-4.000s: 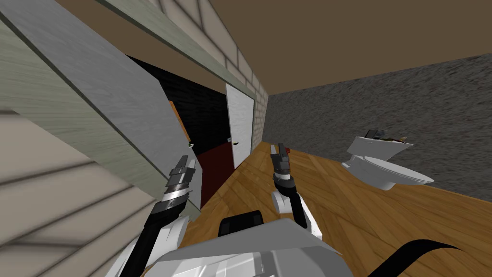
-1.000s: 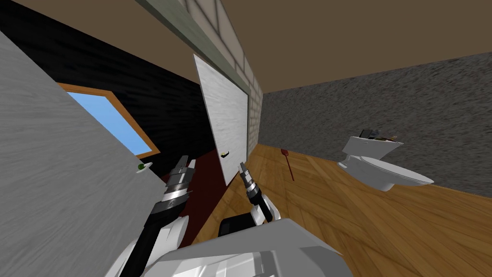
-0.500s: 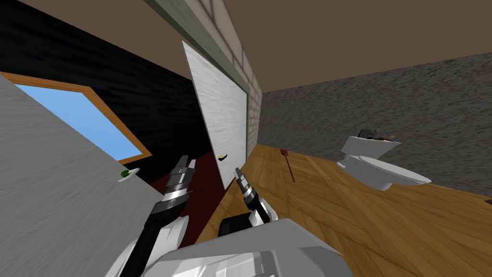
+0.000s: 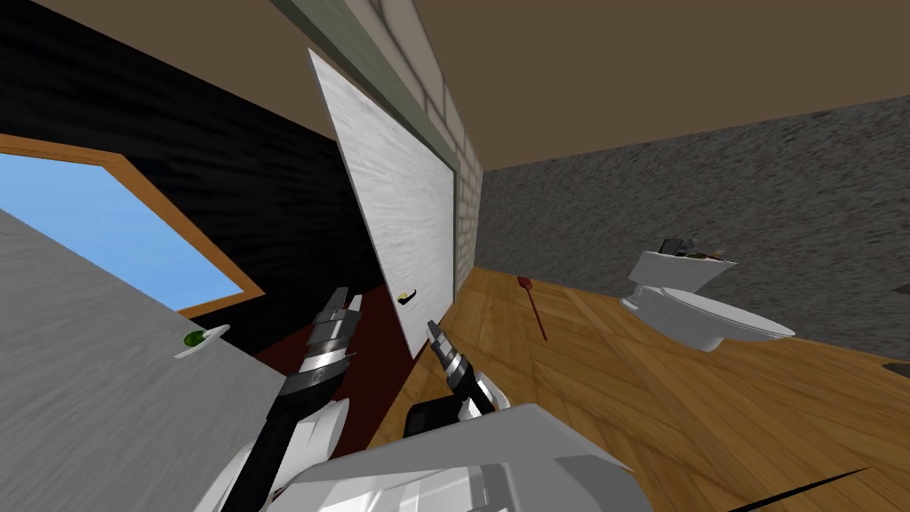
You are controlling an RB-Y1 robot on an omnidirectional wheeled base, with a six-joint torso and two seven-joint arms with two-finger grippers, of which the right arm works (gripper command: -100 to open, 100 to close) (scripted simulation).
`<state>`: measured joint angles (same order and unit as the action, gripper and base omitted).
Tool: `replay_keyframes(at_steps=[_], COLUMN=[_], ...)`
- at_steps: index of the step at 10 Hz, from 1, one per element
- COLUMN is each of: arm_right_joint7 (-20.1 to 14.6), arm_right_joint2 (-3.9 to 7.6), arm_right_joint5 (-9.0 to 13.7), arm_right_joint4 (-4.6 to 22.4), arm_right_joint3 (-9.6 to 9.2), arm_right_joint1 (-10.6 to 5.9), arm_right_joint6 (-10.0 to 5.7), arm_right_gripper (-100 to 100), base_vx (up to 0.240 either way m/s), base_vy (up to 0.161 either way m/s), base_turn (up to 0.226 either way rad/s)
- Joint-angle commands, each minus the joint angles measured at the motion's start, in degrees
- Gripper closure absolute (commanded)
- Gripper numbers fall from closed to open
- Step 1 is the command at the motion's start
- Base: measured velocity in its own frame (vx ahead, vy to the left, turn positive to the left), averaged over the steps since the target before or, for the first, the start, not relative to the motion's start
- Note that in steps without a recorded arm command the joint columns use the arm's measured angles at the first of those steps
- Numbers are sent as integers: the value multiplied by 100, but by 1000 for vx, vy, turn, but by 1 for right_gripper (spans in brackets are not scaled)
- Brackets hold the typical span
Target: Push the door open
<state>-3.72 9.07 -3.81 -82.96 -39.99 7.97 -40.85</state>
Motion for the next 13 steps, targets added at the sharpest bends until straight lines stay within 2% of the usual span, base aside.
replay_keyframes(at_steps=[1,2,3,8,9,13], arm_right_joint7=[-35,-35,-78,-180,-218,-308], arm_right_joint2=[-3,-3,20,74,93,136], arm_right_joint5=[12,12,24,54,65,91], arm_right_joint4=[262,262,470,977,1165,1607], arm_right_joint3=[-123,-123,-270,-626,-758,-1069], arm_right_joint1=[-94,-94,-170,-353,-421,-581], arm_right_joint6=[-53,-53,-71,-116,-133,-172], arm_right_gripper=[-100,-100,-100,-100,-100,-100], base_vx=[113,69,92,105,138,130], base_vy=[-2,-8,-9,-4,9,-6], base_turn=[-33,-6,-41,-34,-44,-36])
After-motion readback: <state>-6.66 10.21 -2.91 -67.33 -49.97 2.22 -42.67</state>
